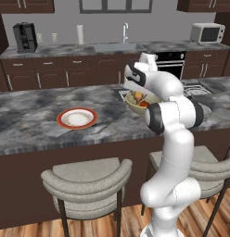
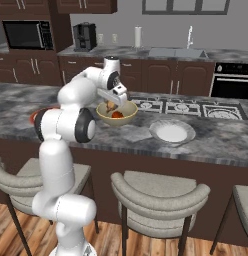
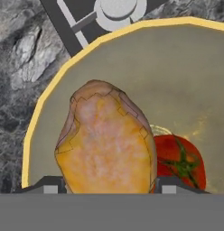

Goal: Pick the chicken drumstick and tomato from their plates and place them in the bowl. Then put the bowl in the fridge.

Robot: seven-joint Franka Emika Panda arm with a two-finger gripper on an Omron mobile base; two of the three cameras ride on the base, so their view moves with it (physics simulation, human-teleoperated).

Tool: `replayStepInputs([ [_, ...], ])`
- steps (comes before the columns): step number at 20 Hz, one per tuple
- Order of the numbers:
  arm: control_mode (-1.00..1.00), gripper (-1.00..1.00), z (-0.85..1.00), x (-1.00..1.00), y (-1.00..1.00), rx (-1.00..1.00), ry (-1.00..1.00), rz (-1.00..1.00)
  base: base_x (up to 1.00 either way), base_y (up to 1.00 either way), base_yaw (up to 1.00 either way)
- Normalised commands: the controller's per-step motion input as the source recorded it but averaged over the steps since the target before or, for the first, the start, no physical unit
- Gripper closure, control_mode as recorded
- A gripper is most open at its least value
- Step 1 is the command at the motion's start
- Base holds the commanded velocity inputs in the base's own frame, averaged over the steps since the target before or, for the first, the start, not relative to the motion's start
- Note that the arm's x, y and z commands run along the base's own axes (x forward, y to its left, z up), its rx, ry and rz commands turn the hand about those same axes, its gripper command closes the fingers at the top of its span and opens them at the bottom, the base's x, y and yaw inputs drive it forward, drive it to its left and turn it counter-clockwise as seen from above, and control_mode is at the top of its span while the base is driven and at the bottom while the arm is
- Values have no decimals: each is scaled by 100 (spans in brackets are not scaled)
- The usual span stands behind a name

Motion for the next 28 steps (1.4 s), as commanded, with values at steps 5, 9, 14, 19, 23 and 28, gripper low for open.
replayStepInputs([
  [5, -100, 100, -22, 10, 0, 6, 2, 0, 0, 0, 0],
  [9, -100, 100, -18, 5, 0, 6, 1, 0, 0, 0, 0],
  [14, -100, -100, -10, 4, 0, 3, 0, 0, 0, 0, 0],
  [19, -100, -100, -5, -3, -3, 1, 1, 0, 0, 0, 0],
  [23, -100, -100, -1, -13, -8, 0, 5, 0, 0, 0, 0],
  [28, -100, -100, 23, -18, -6, 0, 0, 1, 0, 0, 0],
])
